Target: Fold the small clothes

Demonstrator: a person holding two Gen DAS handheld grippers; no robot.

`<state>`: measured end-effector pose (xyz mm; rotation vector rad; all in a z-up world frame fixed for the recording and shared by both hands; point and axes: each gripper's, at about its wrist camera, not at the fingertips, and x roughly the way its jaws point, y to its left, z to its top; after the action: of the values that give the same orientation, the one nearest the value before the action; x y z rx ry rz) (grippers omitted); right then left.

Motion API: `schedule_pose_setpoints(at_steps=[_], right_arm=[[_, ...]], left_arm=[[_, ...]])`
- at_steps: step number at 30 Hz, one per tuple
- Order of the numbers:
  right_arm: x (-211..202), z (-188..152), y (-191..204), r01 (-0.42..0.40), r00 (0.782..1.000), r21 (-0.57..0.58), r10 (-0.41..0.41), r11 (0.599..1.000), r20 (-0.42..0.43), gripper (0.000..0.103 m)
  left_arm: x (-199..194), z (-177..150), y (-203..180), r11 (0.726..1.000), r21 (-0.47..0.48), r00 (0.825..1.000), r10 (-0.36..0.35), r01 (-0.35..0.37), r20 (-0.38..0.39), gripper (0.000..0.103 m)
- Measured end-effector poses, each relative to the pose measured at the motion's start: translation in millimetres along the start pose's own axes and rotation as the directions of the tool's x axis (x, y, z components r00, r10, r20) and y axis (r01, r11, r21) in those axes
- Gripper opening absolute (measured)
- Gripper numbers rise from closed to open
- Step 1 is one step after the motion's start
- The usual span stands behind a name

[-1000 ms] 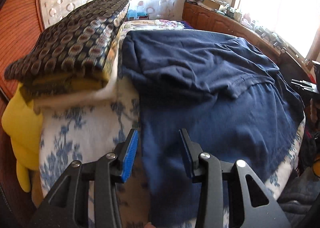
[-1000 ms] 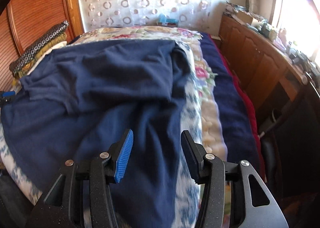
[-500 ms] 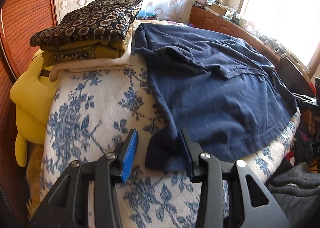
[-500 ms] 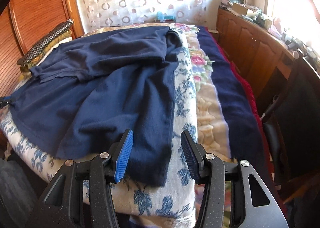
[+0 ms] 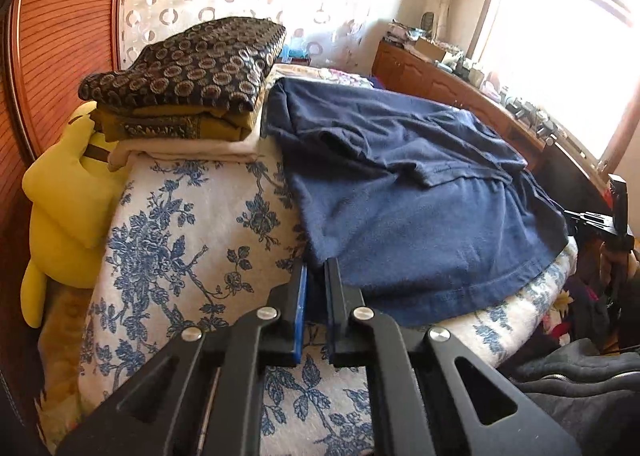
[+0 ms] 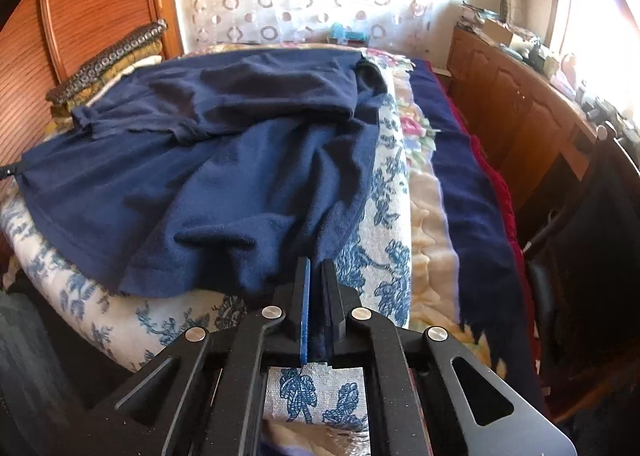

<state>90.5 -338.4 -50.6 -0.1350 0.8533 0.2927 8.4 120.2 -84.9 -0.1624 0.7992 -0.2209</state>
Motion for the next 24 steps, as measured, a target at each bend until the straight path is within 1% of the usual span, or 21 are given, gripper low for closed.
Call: schedule_pose_setpoints(at_steps=[3, 5, 8, 12, 14, 16, 17, 19, 20, 21, 22, 23, 24], right_arm=[[-19.7, 5.5, -5.8, 0.0, 0.999, 0.012, 0.0, 1.0, 0.034, 0.001], [-34.6, 6.4, -8.8, 0.022, 0.999, 0.005, -0.022, 1.0, 0.044, 0.001], [-41.5, 2.7, -10.1, 0.057, 0.998, -0.014, -0.057, 0.998, 0.022, 0.001], [-32.5, -5.6, -14.9, 0.105, 0.994, -0.012, -0.105, 0.994, -0.022, 0.001], [-26.6, -6.9, -17.2, 0.128, 0.991, 0.001, -0.128, 0.992, -0.035, 0.001], [-25.2, -5.8, -17.4, 0.129, 0.991, 0.009, -0.129, 0.992, -0.033, 0.001], [-26.1, -4.2, -16.0, 0.119, 0.993, 0.01, -0.119, 0.993, -0.024, 0.004], [-30.0, -1.5, -15.4, 0.119, 0.993, 0.01, -0.119, 0.993, -0.005, 0.007], [-33.4, 1.7, -14.2, 0.118, 0.993, 0.01, -0.118, 0.993, 0.01, 0.013], [-35.6, 3.9, -13.9, 0.119, 0.993, 0.012, -0.12, 0.993, 0.02, 0.023], [-39.1, 6.7, -13.4, 0.119, 0.992, 0.016, -0.119, 0.993, 0.037, 0.029], [-42.1, 10.4, -12.5, 0.114, 0.992, 0.022, -0.115, 0.993, 0.056, 0.04], [-43.5, 13.6, -11.0, 0.11, 0.991, 0.026, -0.112, 0.994, 0.068, 0.048]], left_arm=[[-11.0, 0.0, -3.7, 1.0, -0.002, 1.0, 0.005, -0.005, 0.008, 0.003], [-17.5, -4.9, -6.5, 1.0, 0.004, 1.0, 0.016, -0.016, 0.007, 0.003], [-17.1, -11.2, -5.0, 1.0, -0.003, 1.0, 0.03, -0.03, -0.007, 0.003], [-11.4, -19.8, 2.8, 0.995, -0.01, 0.995, 0.098, -0.098, -0.025, 0.003], [-13.3, -20.8, 7.3, 0.995, -0.026, 0.995, 0.096, -0.096, -0.019, 0.003], [-17.9, -19.6, 8.5, 0.995, -0.028, 0.995, 0.1, -0.1, -0.005, 0.006], [-20.8, -17.9, 8.4, 0.994, -0.022, 0.994, 0.108, -0.107, 0.006, 0.011], [-26.5, -14.0, 7.9, 0.994, -0.013, 0.993, 0.11, -0.109, 0.031, 0.014], [-28.7, -11.2, 7.4, 0.994, -0.011, 0.994, 0.106, -0.106, 0.039, 0.02], [-30.1, -9.1, 6.9, 0.995, -0.009, 0.993, 0.104, -0.103, 0.048, 0.026], [-31.1, -7.1, 6.4, 0.995, -0.008, 0.993, 0.101, -0.1, 0.055, 0.029], [-31.3, -4.0, 5.7, 0.996, -0.007, 0.994, 0.093, -0.093, 0.062, 0.033], [-30.6, -1.2, 5.1, 0.996, -0.008, 0.994, 0.088, -0.088, 0.067, 0.035]])
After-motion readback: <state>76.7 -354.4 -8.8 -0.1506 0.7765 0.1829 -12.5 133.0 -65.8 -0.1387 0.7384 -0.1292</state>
